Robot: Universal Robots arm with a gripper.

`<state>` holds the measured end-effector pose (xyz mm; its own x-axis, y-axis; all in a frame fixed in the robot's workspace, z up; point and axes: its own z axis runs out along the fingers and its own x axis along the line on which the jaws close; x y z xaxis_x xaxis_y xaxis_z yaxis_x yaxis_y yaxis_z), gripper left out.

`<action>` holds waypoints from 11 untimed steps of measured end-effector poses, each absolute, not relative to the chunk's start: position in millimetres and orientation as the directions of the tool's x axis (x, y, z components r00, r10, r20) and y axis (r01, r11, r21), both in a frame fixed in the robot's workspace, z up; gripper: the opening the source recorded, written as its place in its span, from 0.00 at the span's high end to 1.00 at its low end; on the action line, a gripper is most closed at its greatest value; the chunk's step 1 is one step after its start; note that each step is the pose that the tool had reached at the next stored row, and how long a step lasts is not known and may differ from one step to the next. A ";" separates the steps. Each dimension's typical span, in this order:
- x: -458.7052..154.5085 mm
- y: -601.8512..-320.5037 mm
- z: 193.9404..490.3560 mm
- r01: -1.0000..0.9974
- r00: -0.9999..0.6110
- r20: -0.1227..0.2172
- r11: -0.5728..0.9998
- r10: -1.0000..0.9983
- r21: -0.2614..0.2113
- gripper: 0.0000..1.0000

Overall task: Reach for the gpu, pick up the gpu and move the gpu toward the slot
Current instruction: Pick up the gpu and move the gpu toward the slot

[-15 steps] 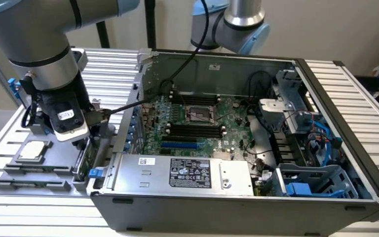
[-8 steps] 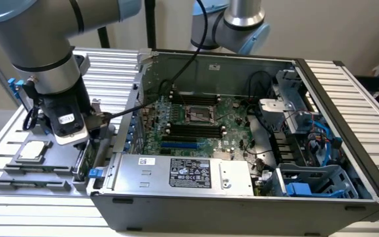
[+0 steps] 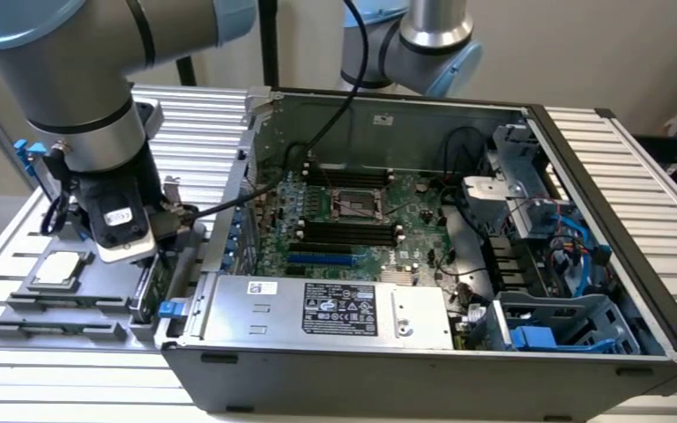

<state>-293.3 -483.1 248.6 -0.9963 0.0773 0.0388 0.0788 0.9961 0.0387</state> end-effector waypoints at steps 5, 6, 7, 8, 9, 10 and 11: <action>-293.1 -482.3 247.0 0.083 -0.996 0.039 0.996 0.081 0.039 0.52; -293.0 -482.1 246.6 0.083 -0.996 0.039 0.996 0.081 0.039 0.52; -293.0 -482.1 246.1 0.083 -0.996 0.039 0.996 0.081 0.039 0.52; -292.9 -482.0 245.5 0.083 -0.996 0.039 0.996 0.081 0.039 0.52; -292.8 -481.9 245.1 0.083 -0.996 0.039 0.996 0.082 0.039 0.52; -292.8 -481.9 244.7 0.083 -0.996 0.040 0.996 0.082 0.039 0.52; -292.7 -481.9 244.5 0.083 -0.996 0.040 0.996 0.082 0.039 0.52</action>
<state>-292.7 -481.9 244.5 -0.9959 0.0816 0.0399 0.0831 0.9958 0.0389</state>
